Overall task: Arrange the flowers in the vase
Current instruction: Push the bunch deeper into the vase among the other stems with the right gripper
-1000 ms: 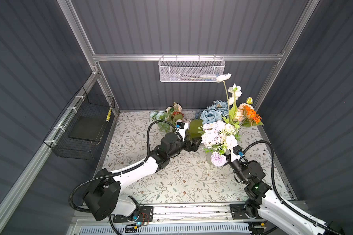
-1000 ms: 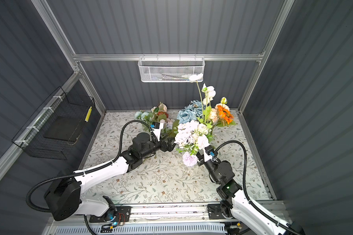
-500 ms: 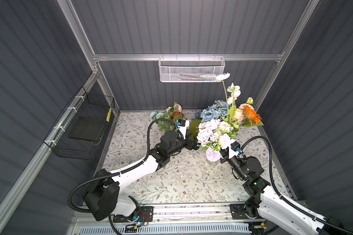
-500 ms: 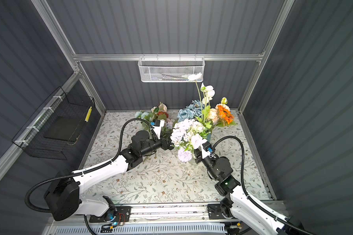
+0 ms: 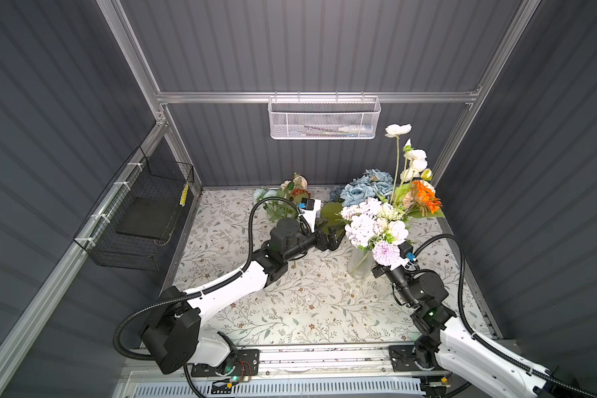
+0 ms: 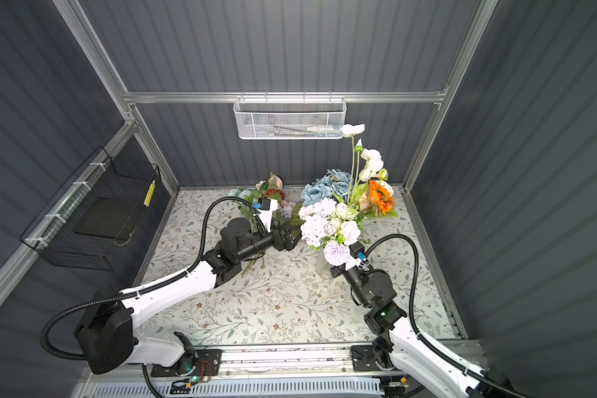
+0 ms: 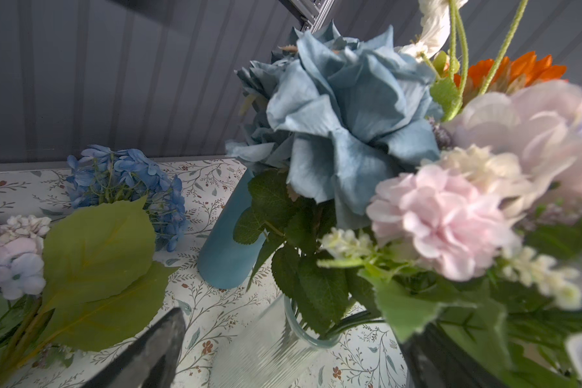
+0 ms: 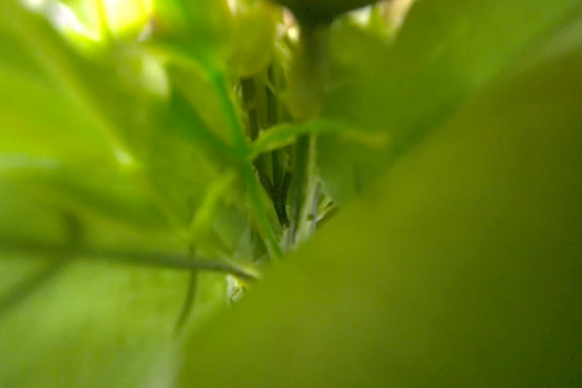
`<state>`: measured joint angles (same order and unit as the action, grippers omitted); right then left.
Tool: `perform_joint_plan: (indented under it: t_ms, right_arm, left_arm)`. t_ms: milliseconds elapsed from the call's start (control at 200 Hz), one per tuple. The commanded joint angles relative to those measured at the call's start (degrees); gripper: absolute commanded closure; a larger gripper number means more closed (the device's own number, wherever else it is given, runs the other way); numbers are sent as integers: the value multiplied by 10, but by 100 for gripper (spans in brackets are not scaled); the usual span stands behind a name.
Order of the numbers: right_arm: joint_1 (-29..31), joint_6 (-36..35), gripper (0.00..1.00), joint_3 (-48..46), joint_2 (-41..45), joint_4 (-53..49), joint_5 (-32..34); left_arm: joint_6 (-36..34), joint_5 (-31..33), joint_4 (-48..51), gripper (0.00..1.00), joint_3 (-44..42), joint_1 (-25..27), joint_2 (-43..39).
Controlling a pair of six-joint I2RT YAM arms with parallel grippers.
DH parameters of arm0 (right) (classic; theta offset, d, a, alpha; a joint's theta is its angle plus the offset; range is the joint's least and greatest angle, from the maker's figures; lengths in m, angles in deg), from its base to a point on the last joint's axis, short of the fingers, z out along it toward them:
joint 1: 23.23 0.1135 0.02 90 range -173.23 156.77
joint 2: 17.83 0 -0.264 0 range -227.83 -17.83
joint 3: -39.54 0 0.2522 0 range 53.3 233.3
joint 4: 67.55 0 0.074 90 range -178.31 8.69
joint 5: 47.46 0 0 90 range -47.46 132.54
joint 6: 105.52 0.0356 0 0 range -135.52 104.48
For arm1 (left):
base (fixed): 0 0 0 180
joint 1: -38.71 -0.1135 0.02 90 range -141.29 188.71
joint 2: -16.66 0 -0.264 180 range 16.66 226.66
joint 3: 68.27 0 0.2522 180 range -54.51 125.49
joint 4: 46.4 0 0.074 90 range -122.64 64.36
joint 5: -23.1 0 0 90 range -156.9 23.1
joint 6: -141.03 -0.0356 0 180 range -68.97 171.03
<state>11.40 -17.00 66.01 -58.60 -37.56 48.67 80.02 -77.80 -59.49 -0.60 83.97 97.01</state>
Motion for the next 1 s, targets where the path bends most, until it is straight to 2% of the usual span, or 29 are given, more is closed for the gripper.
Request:
perform_joint_plan:
  t_ms: [0, 200, 360, 500, 735, 825, 996]
  right_arm:
    - [1, 11, 100, -17, -13, 20, 21]
    - [1, 9, 100, -25, -39, -7, 49]
    - [2, 19, 100, -11, -27, -77, 59]
    - [2, 24, 84, 6, 9, -142, 59]
    - [5, 43, 46, 43, 94, -305, 34]
    - [9, 33, 41, 40, 122, -310, 26]
    - [10, 9, 40, 57, 135, -280, 32]
  left_arm:
    - [-1, 6, 11, 1, -1, -5, -12]
    - [-3, 12, 27, 1, -10, -5, -15]
    - [-7, 20, 40, 1, -14, -5, -16]
    - [-11, 27, 48, 1, -13, -5, -21]
    - [-13, 24, 43, 1, -11, -5, -18]
    - [-11, 18, 39, 1, -9, -5, -13]
    - [-9, 7, 37, 1, -4, -5, -3]
